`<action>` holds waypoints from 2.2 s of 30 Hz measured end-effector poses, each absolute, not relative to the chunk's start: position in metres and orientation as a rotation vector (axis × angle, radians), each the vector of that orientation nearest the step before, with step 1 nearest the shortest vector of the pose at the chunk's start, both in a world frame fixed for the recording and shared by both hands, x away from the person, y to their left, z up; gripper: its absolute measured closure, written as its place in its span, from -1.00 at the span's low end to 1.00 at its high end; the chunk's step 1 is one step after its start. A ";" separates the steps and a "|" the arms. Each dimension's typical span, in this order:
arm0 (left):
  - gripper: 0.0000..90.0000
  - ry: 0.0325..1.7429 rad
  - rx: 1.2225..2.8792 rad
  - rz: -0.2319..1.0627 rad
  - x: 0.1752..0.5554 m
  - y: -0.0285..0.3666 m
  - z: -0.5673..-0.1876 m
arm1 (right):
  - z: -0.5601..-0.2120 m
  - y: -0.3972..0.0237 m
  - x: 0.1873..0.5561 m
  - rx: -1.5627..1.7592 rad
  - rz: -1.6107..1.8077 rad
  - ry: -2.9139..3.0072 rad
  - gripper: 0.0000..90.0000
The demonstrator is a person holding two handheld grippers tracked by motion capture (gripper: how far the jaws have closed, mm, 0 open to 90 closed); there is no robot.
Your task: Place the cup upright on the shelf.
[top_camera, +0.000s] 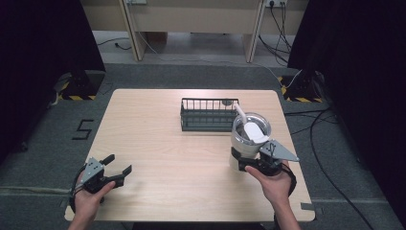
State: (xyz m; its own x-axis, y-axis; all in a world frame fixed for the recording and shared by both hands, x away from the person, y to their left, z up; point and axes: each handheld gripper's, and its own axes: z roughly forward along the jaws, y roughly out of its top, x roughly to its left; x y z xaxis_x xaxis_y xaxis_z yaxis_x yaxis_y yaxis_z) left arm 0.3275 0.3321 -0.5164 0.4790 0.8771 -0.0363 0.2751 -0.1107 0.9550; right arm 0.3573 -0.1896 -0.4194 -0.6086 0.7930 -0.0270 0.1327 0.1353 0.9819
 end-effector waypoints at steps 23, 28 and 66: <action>-0.68 1.007 1.646 0.693 0.328 0.332 -0.517 | -0.404 -0.182 0.385 0.913 1.529 1.823 -0.77; -0.68 1.006 1.644 0.692 0.328 0.332 -0.517 | -0.403 -0.179 0.392 0.924 1.537 1.822 -0.77; -0.68 1.002 1.633 0.687 0.328 0.333 -0.516 | -0.379 -0.159 0.448 0.962 1.531 1.779 -0.77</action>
State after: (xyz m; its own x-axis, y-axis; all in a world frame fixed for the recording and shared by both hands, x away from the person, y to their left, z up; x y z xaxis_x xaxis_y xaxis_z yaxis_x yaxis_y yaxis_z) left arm 0.3284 0.3329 -0.5162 0.4846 0.8734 -0.0480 0.2703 -0.0974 0.9578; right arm 0.4480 -0.1586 -0.3788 -0.5602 0.8282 0.0180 0.1413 0.0741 0.9872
